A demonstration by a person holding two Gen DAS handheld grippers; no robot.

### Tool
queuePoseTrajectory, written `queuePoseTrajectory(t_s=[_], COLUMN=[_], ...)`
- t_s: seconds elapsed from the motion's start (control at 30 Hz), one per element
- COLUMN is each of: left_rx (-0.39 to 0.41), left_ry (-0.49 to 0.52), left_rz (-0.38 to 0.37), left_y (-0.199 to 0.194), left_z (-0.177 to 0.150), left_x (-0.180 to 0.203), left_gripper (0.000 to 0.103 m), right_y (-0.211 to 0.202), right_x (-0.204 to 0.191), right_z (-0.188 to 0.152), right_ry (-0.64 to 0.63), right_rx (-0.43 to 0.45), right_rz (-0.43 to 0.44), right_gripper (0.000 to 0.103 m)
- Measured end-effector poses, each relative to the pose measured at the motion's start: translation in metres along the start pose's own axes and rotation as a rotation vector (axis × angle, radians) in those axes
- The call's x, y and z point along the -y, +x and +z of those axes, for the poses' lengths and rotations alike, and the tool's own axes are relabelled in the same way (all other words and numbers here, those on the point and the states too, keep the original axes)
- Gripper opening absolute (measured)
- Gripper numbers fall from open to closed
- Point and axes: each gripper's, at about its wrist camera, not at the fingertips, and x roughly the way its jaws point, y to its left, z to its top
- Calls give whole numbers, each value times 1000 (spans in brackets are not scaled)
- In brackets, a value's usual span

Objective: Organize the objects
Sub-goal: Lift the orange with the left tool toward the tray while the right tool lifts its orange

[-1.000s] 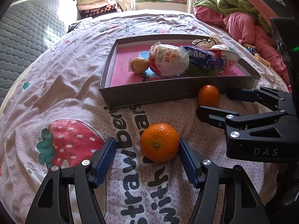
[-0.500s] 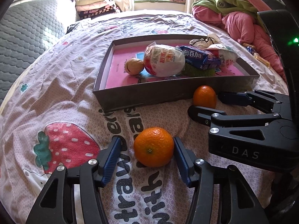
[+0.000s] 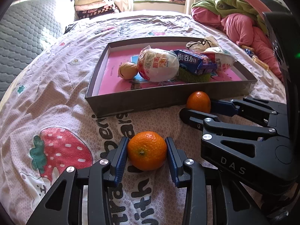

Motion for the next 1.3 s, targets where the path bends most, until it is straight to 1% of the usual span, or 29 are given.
queuePoseTrajectory(t_s=[0.17, 0.53, 0.8, 1.0, 1.3], left_rx=[6, 28, 48, 57, 109], left_ry=[0, 11, 21, 6, -24], left_rz=[-8, -22, -16, -19, 3], left_y=[-1, -6, -9, -9, -14], left_z=[1, 8, 12, 18, 34], left_x=[3, 15, 24, 25, 22], left_gripper=[40, 40, 40, 40, 40], right_y=[-4, -18, -27, -34, -52], right_x=[6, 23, 31, 35, 44], right_z=[0, 0, 1, 1, 7], right_ry=[19, 41, 52, 53, 61], right_rx=[2, 19, 35, 51, 99], right_rz=[17, 6, -4, -11, -31], right_gripper=[37, 37, 37, 37, 37])
